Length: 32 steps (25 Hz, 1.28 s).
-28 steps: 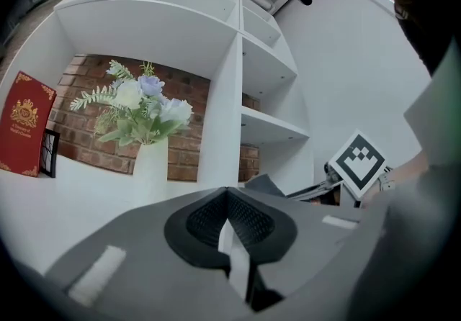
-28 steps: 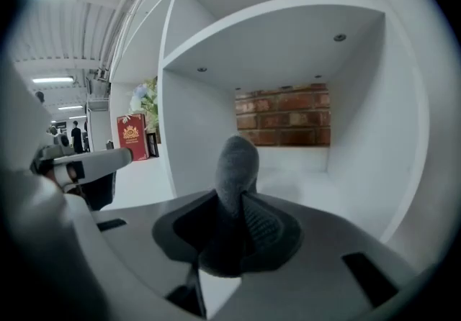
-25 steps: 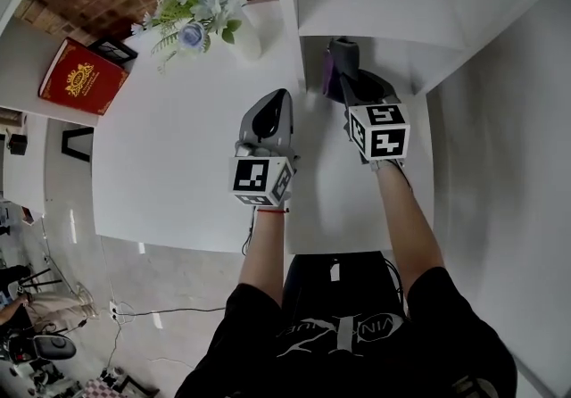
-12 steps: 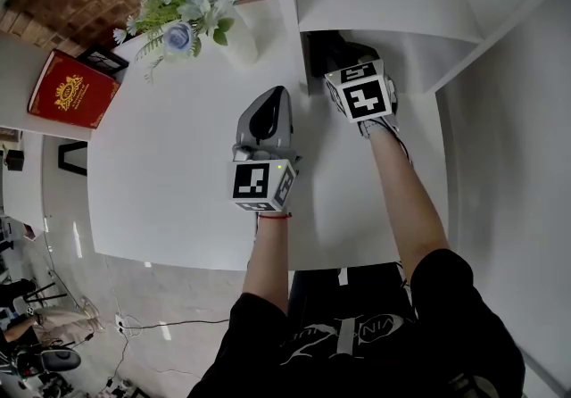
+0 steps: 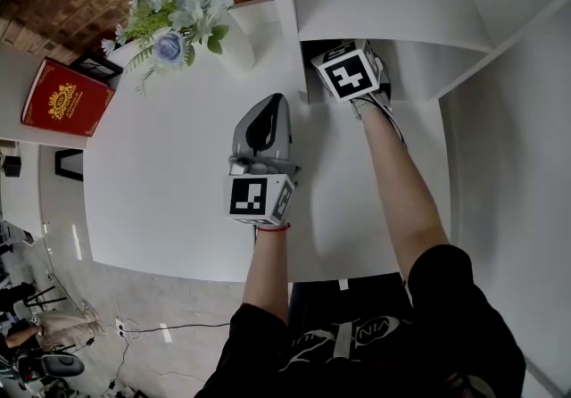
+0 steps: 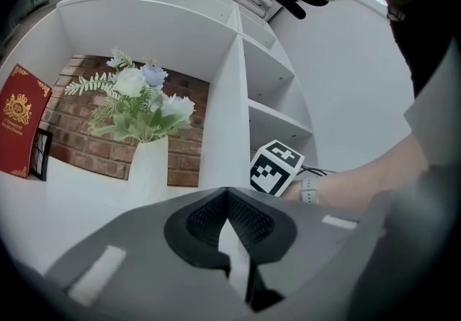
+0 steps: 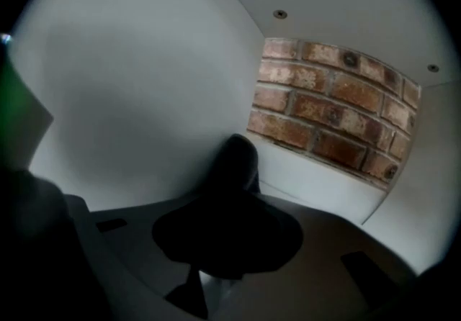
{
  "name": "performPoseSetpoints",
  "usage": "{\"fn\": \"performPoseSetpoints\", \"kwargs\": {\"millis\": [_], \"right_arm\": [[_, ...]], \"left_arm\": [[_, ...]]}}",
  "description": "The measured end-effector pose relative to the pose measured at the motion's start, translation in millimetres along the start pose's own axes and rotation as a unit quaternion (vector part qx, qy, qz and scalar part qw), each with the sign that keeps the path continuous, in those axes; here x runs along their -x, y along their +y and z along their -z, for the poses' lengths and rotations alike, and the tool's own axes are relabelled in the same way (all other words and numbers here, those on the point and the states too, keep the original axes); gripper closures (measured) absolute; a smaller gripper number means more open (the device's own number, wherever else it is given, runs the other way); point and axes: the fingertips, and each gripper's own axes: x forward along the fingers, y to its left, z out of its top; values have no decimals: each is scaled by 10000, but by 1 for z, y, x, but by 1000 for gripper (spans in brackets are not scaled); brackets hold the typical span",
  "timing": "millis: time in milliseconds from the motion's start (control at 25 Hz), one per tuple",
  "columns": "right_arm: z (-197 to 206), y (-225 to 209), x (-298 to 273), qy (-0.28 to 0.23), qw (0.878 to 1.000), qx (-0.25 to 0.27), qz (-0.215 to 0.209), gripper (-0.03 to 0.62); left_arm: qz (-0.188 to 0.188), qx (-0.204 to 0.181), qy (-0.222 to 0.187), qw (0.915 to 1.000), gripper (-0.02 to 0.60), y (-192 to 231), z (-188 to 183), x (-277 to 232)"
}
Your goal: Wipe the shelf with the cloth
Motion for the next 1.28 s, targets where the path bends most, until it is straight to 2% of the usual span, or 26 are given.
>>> {"fn": "performPoseSetpoints", "kwargs": {"millis": [200, 360, 560, 720, 1000, 1160, 1280], "right_arm": [[10, 1, -6, 266, 9996, 40, -109, 510], [19, -12, -2, 481, 9982, 290, 186, 510], [34, -39, 8, 729, 9952, 324, 564, 510], [39, -63, 21, 684, 9932, 404, 855, 510], [64, -100, 43, 922, 9839, 136, 1523, 510], [69, -110, 48, 1041, 9799, -60, 1702, 510], [74, -115, 52, 1168, 9728, -246, 1984, 510]], "left_arm": [[-36, 4, -30, 10000, 577, 0, 0, 0], [-51, 29, -15, 10000, 577, -2, 2, -2], [30, 46, -30, 10000, 577, -10, -2, -6], [79, 8, -62, 9999, 577, -17, -4, -9], [411, -19, -75, 9991, 577, -39, -8, -12], [460, -94, -38, 9989, 577, -44, -9, -11], [468, -47, -10, 9989, 577, -44, -11, -8]]}}
